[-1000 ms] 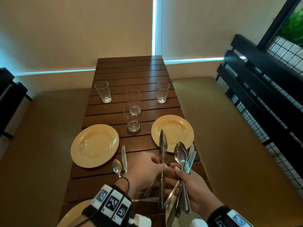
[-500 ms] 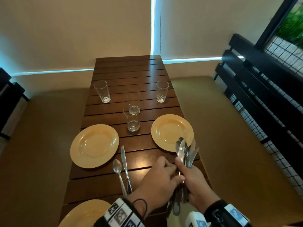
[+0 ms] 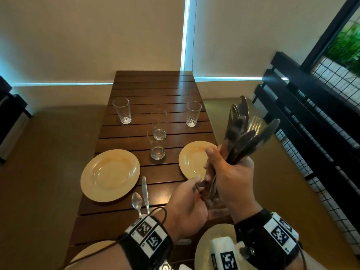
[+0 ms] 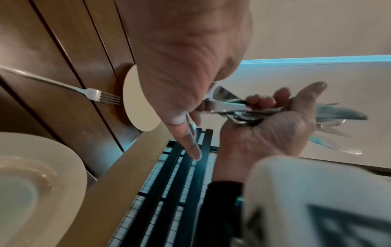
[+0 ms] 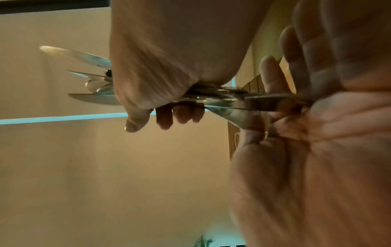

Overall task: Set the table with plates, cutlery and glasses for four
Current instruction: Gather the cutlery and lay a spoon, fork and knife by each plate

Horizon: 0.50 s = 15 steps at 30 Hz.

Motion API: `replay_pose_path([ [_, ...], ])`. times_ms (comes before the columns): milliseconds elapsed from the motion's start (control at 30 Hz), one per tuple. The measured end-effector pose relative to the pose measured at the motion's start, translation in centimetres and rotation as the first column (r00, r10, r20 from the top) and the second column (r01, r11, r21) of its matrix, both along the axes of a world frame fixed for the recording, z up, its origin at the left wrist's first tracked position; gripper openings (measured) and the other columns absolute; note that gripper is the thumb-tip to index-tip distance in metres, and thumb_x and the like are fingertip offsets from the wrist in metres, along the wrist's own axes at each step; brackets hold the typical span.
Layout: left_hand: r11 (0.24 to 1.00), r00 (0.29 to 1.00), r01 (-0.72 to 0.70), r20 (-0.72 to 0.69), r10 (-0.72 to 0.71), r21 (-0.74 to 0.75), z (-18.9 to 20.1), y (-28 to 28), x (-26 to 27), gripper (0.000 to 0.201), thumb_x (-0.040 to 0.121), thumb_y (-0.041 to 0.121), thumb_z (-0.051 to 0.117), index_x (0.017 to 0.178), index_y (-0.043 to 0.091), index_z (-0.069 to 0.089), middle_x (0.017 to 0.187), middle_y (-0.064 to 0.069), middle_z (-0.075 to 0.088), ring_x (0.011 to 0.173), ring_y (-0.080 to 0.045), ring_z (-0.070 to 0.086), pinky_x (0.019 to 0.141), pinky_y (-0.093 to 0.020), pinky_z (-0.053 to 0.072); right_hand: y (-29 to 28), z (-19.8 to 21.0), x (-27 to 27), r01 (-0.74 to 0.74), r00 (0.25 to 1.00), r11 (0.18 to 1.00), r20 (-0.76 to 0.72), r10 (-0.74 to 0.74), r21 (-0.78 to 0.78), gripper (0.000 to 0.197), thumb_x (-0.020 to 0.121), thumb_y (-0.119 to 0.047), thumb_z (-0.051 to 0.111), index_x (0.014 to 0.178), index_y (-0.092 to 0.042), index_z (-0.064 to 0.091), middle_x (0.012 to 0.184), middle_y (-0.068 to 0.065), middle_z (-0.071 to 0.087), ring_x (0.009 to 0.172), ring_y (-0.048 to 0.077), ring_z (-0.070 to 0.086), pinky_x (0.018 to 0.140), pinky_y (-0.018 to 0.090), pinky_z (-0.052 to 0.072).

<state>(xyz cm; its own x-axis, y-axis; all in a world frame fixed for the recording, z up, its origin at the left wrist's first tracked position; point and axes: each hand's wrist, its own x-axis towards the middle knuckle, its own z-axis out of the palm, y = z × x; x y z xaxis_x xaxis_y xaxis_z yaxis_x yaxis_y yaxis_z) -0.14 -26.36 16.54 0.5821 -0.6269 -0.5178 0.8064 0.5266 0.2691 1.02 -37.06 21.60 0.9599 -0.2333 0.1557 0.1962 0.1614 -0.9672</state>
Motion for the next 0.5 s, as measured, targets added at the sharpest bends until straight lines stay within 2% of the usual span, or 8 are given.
replay_pose_path([
  [100, 0.996, 0.998, 0.037, -0.038, -0.04, -0.08, 0.6, 0.1, 0.3, 0.048, 0.106, 0.04, 0.046, 0.124, 0.004, 0.073, 0.113, -0.022, 0.074, 0.101, -0.038, 0.073, 0.093, -0.055, 0.057, 0.7, -0.7, -0.4, 0.061, 0.998, 0.998, -0.026, -0.061, -0.001, 0.035, 0.076, -0.019, 0.077, 0.084, 0.012, 0.061, 0.065, 0.021, 0.064, 0.056, 0.026, 0.063, 0.056, 0.034, 0.056],
  [200, 1.0, 0.998, 0.019, -0.063, -0.019, -0.002, 0.4, 0.1, 0.5, 0.044, 0.108, 0.033, 0.043, 0.126, 0.003, 0.07, 0.106, -0.023, 0.075, 0.092, -0.036, 0.075, 0.083, -0.051, 0.063, 1.5, -1.5, -0.9, 0.096, 0.985, 0.989, -0.153, -0.079, 0.113, 0.034, 0.074, -0.016, 0.078, 0.09, 0.01, 0.064, 0.078, 0.029, 0.066, 0.069, 0.031, 0.065, 0.07, 0.046, 0.056],
  [300, 0.997, 0.997, 0.005, -0.082, 0.001, 0.078, -0.6, 0.0, 0.4, 0.044, 0.109, 0.031, 0.041, 0.13, 0.001, 0.066, 0.11, -0.022, 0.075, 0.097, -0.036, 0.075, 0.093, -0.051, 0.058, 1.7, -2.1, -1.1, 0.125, 0.972, 0.981, -0.216, -0.091, 0.151, 0.029, 0.077, -0.014, 0.077, 0.094, 0.008, 0.067, 0.086, 0.027, 0.07, 0.074, 0.028, 0.068, 0.074, 0.049, 0.056],
  [367, 0.993, 0.998, -0.006, -0.055, 0.012, 0.12, -1.0, 0.0, 0.1, 0.045, 0.109, 0.031, 0.04, 0.124, 0.003, 0.072, 0.114, -0.021, 0.076, 0.099, -0.036, 0.074, 0.091, -0.053, 0.059, 1.6, -2.6, -1.2, 0.124, 0.968, 0.986, -0.234, -0.096, 0.111, 0.025, 0.075, -0.023, 0.079, 0.085, 0.0, 0.072, 0.081, 0.019, 0.073, 0.07, 0.025, 0.067, 0.07, 0.043, 0.056],
  [433, 0.993, 0.999, -0.017, -0.041, 0.022, 0.119, -0.9, 0.0, -0.2, 0.046, 0.108, 0.035, 0.042, 0.118, 0.007, 0.077, 0.118, -0.021, 0.076, 0.103, -0.037, 0.073, 0.093, -0.055, 0.057, 1.6, -2.8, -1.3, 0.132, 0.964, 0.988, -0.243, -0.109, 0.083, 0.026, 0.075, -0.031, 0.078, 0.076, -0.005, 0.073, 0.08, 0.016, 0.074, 0.073, 0.027, 0.067, 0.072, 0.043, 0.055],
  [500, 0.994, 0.999, -0.015, -0.037, 0.019, 0.108, -0.8, -0.1, -0.3, 0.046, 0.108, 0.038, 0.043, 0.124, 0.008, 0.074, 0.117, -0.021, 0.076, 0.104, -0.036, 0.073, 0.093, -0.054, 0.057, 1.6, -2.8, -1.4, 0.16, 0.964, 0.987, -0.221, -0.15, 0.032, 0.027, 0.075, -0.033, 0.077, 0.071, -0.007, 0.073, 0.079, 0.016, 0.074, 0.08, 0.028, 0.071, 0.077, 0.042, 0.057],
])
